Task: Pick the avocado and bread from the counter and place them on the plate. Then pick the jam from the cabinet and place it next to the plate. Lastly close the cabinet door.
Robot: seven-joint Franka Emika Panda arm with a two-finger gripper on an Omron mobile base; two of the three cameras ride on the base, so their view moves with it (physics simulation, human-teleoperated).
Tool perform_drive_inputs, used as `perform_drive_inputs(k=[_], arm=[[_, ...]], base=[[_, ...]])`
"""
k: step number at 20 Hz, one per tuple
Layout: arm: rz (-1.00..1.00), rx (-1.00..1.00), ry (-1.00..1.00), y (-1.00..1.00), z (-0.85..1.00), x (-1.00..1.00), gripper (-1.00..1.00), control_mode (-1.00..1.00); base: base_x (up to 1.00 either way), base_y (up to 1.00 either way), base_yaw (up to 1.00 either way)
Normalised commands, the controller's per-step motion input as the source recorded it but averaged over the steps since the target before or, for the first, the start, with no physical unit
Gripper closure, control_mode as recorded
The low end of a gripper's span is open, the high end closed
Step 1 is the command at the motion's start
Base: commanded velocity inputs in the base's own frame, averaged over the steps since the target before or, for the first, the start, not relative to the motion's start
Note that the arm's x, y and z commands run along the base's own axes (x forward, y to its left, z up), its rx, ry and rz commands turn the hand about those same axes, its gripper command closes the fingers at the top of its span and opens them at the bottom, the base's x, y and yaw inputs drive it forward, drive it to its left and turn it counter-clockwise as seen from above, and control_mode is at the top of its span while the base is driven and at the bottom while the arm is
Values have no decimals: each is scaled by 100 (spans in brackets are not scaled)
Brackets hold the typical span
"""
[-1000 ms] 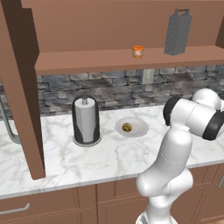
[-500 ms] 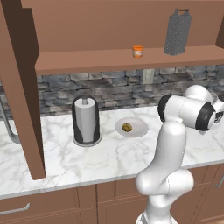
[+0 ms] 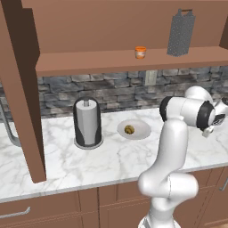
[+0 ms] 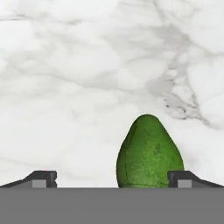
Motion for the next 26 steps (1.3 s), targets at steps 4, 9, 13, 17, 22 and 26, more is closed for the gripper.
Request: perform_drive_inputs(k=[4,9,13,17,22,26], arm=[[7,0,0,-17,-19,23,-100,-100],[7,0,0,-10,-16,17,-100,-100],[3,-4,1,0,-24,23,100,-100],[0,-8,4,0,-26,17,100,-100],[0,-1,-6,0,-1,-18,100,-100],[0,0,-24,1,6,-47,100,-100]], base=[[0,0,0],[0,0,0],[0,0,0],[0,0,0],[0,0,0],[0,0,0]])
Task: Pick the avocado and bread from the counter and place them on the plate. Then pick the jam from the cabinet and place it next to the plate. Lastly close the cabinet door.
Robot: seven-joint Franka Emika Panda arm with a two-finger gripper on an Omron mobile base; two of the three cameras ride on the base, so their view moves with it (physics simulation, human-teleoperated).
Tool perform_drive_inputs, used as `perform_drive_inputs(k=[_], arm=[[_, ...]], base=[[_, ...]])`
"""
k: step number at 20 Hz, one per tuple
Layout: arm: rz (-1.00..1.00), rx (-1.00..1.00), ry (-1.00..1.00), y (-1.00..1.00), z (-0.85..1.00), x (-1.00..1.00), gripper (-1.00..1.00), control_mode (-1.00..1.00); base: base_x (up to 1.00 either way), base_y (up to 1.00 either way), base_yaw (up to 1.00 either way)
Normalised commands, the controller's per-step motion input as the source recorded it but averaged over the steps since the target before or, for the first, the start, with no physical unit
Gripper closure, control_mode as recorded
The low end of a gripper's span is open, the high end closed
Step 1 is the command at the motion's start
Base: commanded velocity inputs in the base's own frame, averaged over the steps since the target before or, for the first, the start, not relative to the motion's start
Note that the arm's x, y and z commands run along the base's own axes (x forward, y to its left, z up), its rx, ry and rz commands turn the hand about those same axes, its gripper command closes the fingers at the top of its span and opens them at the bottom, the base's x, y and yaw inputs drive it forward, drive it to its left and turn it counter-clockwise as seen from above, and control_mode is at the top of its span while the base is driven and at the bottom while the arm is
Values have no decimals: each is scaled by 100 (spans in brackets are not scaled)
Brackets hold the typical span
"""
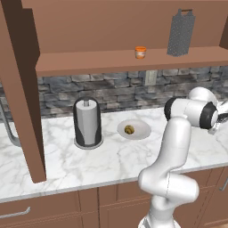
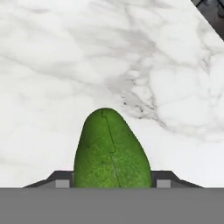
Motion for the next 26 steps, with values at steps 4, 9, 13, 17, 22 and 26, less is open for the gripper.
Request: perform_drive_inputs(k=[4,9,13,17,22,26], arm=[[7,3,-23,11,20,-55,100,-100],[12,8,-21,31,42,-42,100,-100],[13,4,-27,49,47,-17,100,-100],[11,4,-26,53,54,-6,100,-100],[8,1,-29,65,49,0,100,-100],[2,0,-9,69,34,1,100,-100]], base=[[0,0,0],[0,0,0],[0,0,0],[0,0,0],[0,0,0],[0,0,0]])
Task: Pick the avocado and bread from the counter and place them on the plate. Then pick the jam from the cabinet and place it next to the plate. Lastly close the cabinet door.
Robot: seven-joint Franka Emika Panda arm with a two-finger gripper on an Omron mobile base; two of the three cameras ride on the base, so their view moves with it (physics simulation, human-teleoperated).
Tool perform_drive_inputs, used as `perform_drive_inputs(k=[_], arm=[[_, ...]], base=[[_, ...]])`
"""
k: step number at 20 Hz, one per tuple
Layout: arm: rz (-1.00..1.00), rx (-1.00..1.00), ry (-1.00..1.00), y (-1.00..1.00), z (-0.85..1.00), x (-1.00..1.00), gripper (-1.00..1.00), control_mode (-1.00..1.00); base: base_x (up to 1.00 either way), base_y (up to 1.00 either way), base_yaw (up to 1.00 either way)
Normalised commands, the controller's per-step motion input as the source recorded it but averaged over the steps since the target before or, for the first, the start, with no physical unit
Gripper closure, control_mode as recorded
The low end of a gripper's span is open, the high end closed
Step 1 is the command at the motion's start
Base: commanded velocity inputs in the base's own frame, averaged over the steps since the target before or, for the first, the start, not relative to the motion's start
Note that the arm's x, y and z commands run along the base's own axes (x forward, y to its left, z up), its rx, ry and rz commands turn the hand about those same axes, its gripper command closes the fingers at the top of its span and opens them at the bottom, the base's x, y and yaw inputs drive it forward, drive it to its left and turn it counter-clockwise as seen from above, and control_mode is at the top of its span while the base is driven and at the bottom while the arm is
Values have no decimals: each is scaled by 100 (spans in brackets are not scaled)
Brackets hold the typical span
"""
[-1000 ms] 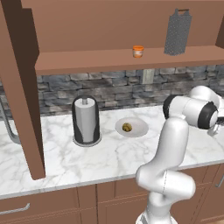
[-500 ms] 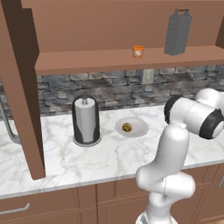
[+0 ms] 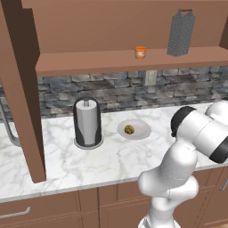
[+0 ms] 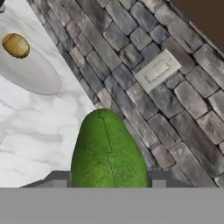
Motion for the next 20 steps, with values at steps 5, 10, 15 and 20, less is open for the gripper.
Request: perform_drive_inputs(k=[5,10,15,20], arm=[[0,0,7,71,28,1,100,-100],[0,0,25,70,22,10,100,-100],[0,1,26,64,11,18,100,-100],[0,7,25,63,1,27,100,-100]], base=[[0,0,0],[0,0,0],[0,0,0],[0,0,0]])
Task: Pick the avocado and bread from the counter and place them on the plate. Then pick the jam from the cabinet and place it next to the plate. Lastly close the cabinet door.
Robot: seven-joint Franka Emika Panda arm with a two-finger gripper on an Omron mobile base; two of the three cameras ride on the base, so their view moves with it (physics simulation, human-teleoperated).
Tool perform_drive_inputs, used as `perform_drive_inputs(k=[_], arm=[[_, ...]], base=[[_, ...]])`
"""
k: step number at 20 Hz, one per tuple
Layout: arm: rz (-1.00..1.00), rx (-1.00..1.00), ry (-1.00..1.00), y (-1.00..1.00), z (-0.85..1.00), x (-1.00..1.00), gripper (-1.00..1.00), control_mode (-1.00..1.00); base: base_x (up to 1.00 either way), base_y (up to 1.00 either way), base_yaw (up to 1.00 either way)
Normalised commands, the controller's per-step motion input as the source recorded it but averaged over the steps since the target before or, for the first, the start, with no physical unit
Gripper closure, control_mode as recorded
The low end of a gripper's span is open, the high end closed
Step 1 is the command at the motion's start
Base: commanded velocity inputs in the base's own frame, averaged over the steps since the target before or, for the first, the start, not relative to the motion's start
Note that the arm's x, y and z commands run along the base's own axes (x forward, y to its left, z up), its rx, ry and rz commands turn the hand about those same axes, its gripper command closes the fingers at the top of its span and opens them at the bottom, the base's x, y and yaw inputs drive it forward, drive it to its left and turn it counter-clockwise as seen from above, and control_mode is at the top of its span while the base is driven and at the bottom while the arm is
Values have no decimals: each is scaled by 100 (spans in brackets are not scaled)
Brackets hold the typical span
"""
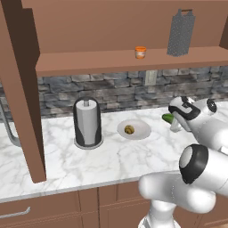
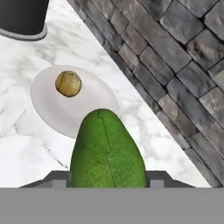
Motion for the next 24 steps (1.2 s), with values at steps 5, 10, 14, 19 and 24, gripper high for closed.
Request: perform_drive_inputs(k=[5,10,14,19,24], arm=[[0,15,12,45,0,25,100,-100],[-9,19,6,23,0,17,100,-100],[-23,12,15,33,0,19,100,-100],[-27,2,10,34,-3,12,100,-100],[-20,1,1,24,-18,3,100,-100]], base=[[0,0,0],[0,0,0],[0,0,0],[0,0,0],[0,0,0]])
